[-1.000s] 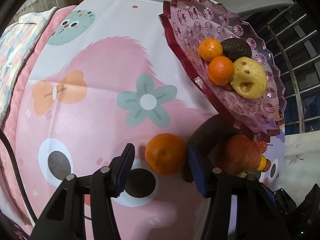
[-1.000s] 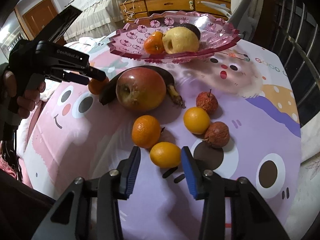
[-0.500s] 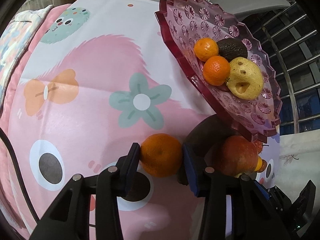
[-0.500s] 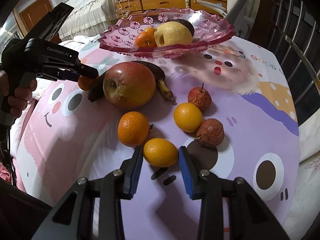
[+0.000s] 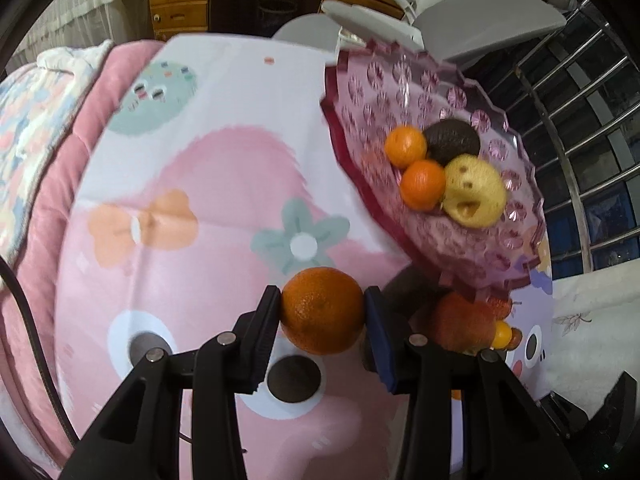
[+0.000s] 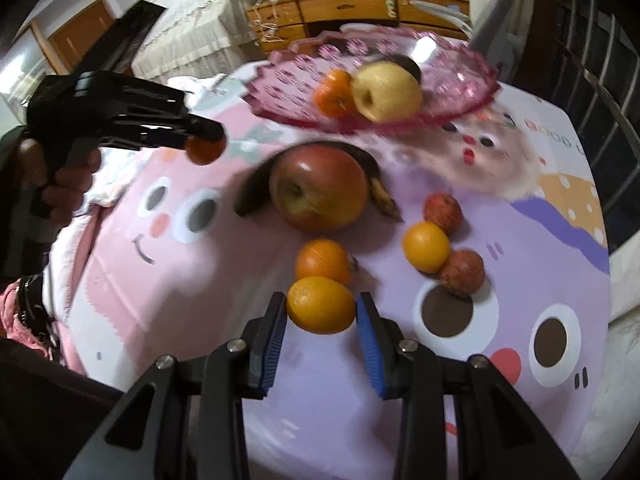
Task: Organize fruits
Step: 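Lower both held citrus fruits into the pink bowl and open both grippers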
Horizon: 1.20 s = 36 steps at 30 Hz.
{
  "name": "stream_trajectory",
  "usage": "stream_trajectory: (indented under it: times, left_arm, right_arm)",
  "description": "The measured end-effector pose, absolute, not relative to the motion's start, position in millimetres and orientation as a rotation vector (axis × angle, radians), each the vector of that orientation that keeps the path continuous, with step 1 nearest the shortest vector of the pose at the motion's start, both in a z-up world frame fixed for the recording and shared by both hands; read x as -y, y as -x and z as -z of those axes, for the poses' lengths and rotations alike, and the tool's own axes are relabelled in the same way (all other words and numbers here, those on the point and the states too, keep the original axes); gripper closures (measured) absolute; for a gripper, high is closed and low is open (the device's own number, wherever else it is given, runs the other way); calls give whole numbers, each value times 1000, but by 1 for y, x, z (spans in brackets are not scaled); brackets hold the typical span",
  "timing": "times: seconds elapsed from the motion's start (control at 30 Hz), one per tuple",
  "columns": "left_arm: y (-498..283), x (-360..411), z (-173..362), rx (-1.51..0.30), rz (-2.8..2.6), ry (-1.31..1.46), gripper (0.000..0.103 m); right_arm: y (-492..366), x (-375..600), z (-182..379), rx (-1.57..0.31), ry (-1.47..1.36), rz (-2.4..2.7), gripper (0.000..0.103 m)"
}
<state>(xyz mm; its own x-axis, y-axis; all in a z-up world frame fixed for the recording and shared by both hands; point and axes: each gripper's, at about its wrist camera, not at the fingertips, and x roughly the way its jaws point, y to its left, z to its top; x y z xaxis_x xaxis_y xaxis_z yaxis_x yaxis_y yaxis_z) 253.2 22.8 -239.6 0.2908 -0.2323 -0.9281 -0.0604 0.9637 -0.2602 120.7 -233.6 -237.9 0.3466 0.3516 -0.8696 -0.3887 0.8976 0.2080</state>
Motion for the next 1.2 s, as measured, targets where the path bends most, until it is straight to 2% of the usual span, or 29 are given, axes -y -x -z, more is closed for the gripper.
stream_trajectory:
  times: [0.33, 0.67, 0.97, 1.03, 1.07, 1.1, 1.13, 1.2]
  left_arm:
    - [-280, -21, 196, -1148, 189, 214, 62]
    - [-307, 3, 180, -1073, 279, 193, 62]
    - [-307, 19, 175, -1083, 316, 136, 61]
    - [-303, 17, 170, -1069, 312, 138, 57]
    - [-300, 16, 166, -1061, 311, 144, 55]
    - [-298, 14, 163, -1052, 307, 152, 48]
    - [-296, 13, 160, -1047, 302, 157, 42]
    - [-290, 11, 155, -1041, 283, 153, 38]
  right_arm:
    - [-147, 203, 192, -980, 29, -540, 67]
    - [-194, 193, 170, -844, 43, -511, 67]
    - [-215, 190, 180, -866, 35, -427, 66]
    - [-216, 189, 181, -873, 41, -404, 66]
    - [-216, 189, 181, -875, 45, -390, 63]
    - [-216, 189, 180, -867, 42, -386, 59]
    - [-214, 190, 178, -859, 38, -384, 52]
    - [-212, 192, 173, -840, 27, -373, 44]
